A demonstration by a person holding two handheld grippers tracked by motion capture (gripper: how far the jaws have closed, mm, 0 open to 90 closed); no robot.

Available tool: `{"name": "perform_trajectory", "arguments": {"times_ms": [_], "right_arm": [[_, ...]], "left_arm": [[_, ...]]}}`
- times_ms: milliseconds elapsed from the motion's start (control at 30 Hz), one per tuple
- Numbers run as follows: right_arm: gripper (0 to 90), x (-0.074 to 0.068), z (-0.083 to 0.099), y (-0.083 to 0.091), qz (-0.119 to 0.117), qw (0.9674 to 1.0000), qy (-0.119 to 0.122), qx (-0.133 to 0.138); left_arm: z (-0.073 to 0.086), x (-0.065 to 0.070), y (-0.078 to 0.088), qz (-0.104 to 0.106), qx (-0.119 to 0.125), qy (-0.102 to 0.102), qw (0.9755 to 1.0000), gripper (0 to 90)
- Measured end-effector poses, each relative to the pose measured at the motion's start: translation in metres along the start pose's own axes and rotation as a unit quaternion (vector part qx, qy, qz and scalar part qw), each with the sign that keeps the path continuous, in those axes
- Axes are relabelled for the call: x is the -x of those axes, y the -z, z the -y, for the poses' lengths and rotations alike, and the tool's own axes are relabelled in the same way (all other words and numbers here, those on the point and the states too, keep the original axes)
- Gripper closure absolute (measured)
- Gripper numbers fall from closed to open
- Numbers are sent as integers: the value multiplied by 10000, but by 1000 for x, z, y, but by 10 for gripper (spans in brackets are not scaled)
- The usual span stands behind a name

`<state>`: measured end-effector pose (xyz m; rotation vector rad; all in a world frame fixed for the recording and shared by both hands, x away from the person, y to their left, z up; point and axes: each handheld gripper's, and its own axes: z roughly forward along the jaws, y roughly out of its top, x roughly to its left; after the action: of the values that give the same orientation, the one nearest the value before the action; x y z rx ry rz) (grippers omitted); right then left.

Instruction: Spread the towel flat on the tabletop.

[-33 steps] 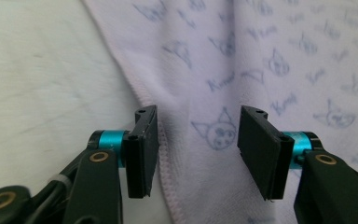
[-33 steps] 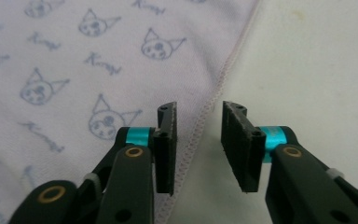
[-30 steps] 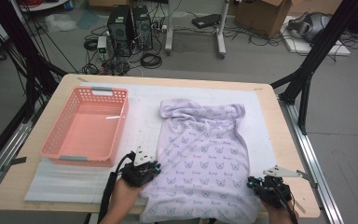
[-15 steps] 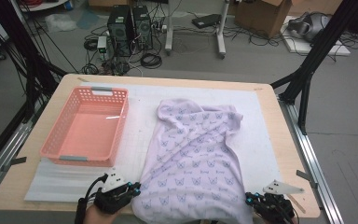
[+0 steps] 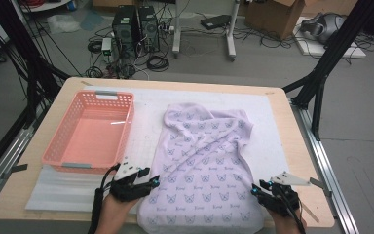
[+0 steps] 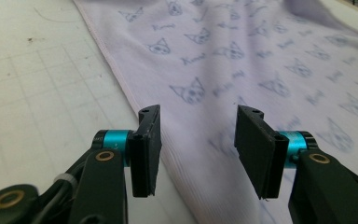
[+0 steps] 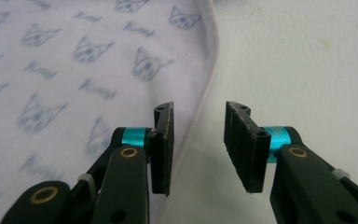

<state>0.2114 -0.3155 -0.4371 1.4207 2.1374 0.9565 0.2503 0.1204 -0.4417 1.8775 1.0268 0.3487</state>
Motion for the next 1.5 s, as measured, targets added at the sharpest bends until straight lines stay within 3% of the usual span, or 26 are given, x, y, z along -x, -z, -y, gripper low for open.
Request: {"name": "perform_trajectory", "arguments": {"times_ms": [67, 133, 167, 233, 267, 400, 600, 700, 733, 800, 833, 933, 1133, 1167, 1200, 1233, 1267, 1300, 1400, 1500], "right_arm": [[684, 0, -5, -11, 44, 9998, 47, -169], [865, 2, -6, -13, -143, 9997, 70, -159], [870, 1, -6, -13, -170, 9997, 96, -171], [876, 1, -4, -9, -191, 9996, 81, -197], [877, 3, -1, -6, -224, 9995, 52, -202], [878, 9, 13, 9, -310, 9993, -57, -176], [877, 9, 35, 32, -525, 9982, -186, -210], [871, 7, 40, 39, -591, 9977, -239, -232], [859, 6, 40, 41, -591, 9977, -239, -213], [716, 5, 37, 43, -478, 9984, -289, -34], [695, 6, 35, 44, -436, 9984, -355, 64], [644, 7, 25, 37, -313, 9986, -374, 211], [688, 7, 10, 5, -118, 9997, -219, -78], [725, 7, 9, 1, -80, 9998, -137, -128], [825, 7, 8, 1, -77, 9998, -153, -107], [871, 8, 9, 1, -216, 9996, -149, -110], [875, 8, 10, 2, -209, 9996, -140, -126], [878, 8, 11, 4, -180, 9997, -113, -122], [881, 10, 17, 12, -197, 9996, -125, -179], [882, 11, 27, 24, -302, 9992, -118, -218]], "left_arm": [[-7, -4, -15, -94, -210, 33, 9997, 497], [-10, -5, -28, -94, -459, 12, 9989, 504], [-9, -2, -30, -130, -423, -128, 9989, 560], [-7, 5, -29, -228, -475, -378, 9979, 824], [-6, 6, -28, -222, -496, -337, 9980, 874], [2, 9, -11, -128, -580, -307, 9978, 884], [29, 16, 22, 83, -345, -263, 9990, 883], [32, 20, 28, 157, -231, -325, 9991, 872], [31, 20, 27, 166, -169, -325, 9992, 841], [27, 18, 25, 150, -32, -234, 9996, 662], [25, 16, 22, 139, 15, -177, 9997, 617], [16, 9, 11, 96, 19, -94, 9999, 558], [-2, -2, -20, 65, -288, 205, 9994, 522], [-3, 0, -24, 60, -354, 173, 9992, 525], [-3, 2, -26, 4, -326, 75, 9994, 532], [-3, 5, -26, -24, -359, -63, 9993, 616], [-3, 9, -26, -125, -425, -231, 9988, 773], [-2, 11, -25, -195, -431, -307, 9984, 858], [-1, 11, -20, -177, -500, -169, 9984, 869], [4, 12, -7, -14, -520, -145, 9985, 870]]}}
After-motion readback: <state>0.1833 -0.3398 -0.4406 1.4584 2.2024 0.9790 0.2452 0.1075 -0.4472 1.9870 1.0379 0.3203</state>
